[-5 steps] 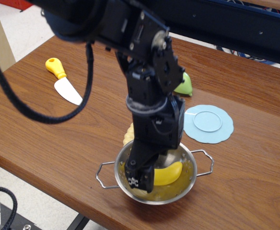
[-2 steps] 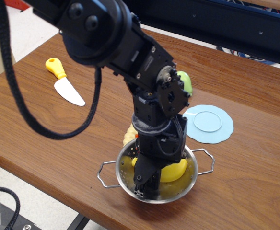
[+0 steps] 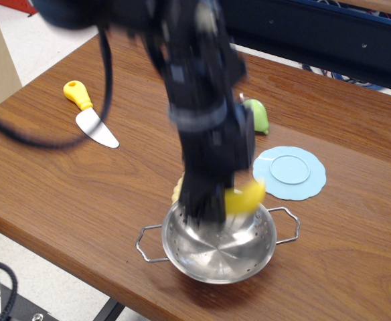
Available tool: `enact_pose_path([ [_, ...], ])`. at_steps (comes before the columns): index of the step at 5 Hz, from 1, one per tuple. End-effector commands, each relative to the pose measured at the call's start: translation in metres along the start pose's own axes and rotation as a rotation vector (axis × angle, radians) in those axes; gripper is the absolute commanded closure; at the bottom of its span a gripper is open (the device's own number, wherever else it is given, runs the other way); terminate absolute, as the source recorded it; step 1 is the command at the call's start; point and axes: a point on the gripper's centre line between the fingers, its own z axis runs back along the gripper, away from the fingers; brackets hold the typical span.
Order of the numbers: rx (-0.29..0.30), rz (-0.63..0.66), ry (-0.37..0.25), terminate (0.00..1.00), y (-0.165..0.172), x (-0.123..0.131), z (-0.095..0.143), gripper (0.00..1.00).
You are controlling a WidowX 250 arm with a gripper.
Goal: Take banana out of colander
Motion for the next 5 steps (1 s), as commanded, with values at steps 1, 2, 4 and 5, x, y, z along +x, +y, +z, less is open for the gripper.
enact_pose_path([
  [1,0.118,0.154,-0.031,0.00,0.056,-0.008,0.031,1.00],
  [2,0.159,0.232,0.002,0.00,0.087,-0.017,0.025,1.00],
  [4,0.187,0.377,0.065,0.00,0.139,-0.052,0.012,1.00],
  [5,0.200,0.403,0.085,0.00,0.146,-0.068,0.006,1.00],
])
